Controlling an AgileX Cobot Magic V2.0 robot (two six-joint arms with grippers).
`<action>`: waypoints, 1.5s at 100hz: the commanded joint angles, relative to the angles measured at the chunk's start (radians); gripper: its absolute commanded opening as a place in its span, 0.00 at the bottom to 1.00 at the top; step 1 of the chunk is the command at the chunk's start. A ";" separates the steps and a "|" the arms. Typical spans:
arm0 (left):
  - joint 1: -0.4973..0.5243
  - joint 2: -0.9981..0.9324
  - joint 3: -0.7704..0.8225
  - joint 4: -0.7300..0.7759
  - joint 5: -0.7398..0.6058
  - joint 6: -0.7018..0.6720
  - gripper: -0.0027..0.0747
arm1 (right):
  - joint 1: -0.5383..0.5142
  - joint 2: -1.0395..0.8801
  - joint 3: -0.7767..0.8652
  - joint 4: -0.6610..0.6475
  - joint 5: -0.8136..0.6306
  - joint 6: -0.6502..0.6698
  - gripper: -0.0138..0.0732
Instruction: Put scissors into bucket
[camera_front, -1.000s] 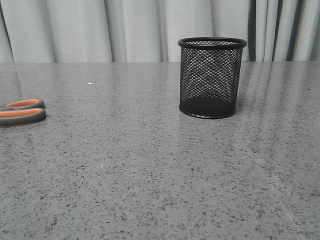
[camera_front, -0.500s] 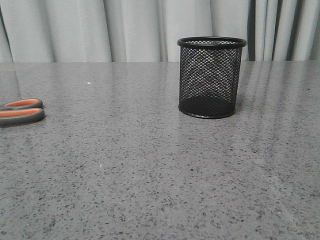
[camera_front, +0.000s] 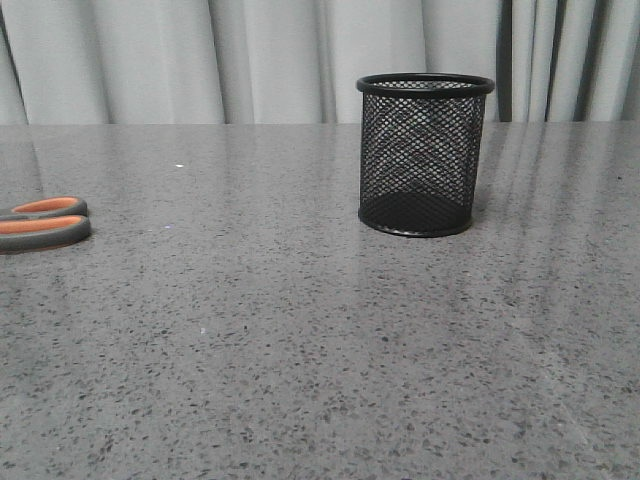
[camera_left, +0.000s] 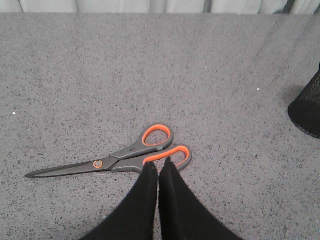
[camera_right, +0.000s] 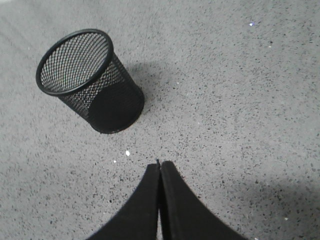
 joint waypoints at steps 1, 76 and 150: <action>-0.008 0.041 -0.068 -0.012 -0.019 0.023 0.01 | -0.005 0.026 -0.059 0.004 -0.012 -0.051 0.11; -0.008 0.267 -0.199 -0.018 0.167 0.279 0.53 | -0.005 0.040 -0.088 0.012 0.052 -0.068 0.71; -0.008 0.839 -0.484 0.088 0.389 1.089 0.54 | -0.003 0.040 -0.087 0.012 0.052 -0.070 0.71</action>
